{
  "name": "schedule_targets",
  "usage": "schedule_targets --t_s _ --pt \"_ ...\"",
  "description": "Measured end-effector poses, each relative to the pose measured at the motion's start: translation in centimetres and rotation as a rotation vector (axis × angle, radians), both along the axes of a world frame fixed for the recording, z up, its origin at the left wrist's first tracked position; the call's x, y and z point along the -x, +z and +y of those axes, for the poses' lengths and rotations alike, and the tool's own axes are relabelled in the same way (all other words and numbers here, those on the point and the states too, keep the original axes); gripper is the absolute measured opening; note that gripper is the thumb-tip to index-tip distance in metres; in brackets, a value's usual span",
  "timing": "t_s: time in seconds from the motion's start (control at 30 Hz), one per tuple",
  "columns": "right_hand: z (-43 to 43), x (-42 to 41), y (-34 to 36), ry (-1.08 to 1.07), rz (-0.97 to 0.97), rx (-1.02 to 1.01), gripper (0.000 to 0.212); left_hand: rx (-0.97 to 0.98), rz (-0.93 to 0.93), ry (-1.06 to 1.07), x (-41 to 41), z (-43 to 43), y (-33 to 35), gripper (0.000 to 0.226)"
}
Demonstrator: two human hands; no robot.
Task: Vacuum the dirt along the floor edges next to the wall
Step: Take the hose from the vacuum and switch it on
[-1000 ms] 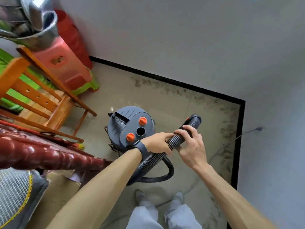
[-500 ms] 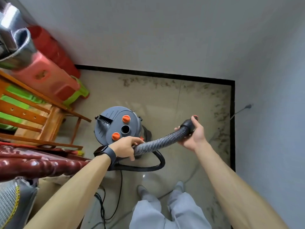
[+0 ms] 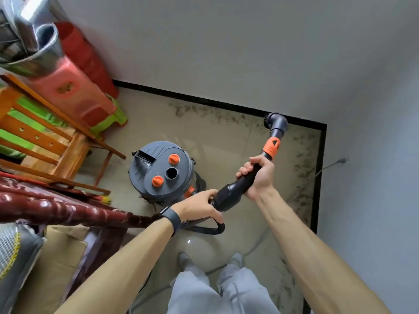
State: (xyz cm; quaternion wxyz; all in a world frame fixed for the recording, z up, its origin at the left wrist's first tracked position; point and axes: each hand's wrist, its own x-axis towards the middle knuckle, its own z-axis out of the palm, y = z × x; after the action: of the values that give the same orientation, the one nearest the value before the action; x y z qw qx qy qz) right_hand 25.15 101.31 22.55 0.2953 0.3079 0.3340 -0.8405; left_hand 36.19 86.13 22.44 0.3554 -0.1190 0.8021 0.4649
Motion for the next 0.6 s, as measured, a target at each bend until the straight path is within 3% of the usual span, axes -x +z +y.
schedule_targets --t_s 0.1,0.2,0.4,0.5,0.6 --pt "-1.7 -1.9 0.6 0.110 0.026 0.052 0.016 -0.075 0.050 0.220 2.1 2.0 0.9 0.048" --pt "-2.2 -1.8 0.3 0.153 0.061 0.041 0.015 0.186 0.127 0.056 2.3 1.9 0.6 0.028" --pt "-0.8 0.9 -2.1 0.051 0.012 -0.036 0.028 0.527 0.208 -0.234 -0.5 -1.9 -1.7 0.022" --pt "-1.5 1.0 -3.2 0.061 -0.056 -0.175 0.034 0.591 0.205 -0.263 -2.0 -3.5 -3.0 0.026" --pt "-3.4 0.7 -4.3 0.087 -0.072 -0.253 0.031 0.506 0.135 -0.165 -2.6 -4.0 -4.4 0.023"
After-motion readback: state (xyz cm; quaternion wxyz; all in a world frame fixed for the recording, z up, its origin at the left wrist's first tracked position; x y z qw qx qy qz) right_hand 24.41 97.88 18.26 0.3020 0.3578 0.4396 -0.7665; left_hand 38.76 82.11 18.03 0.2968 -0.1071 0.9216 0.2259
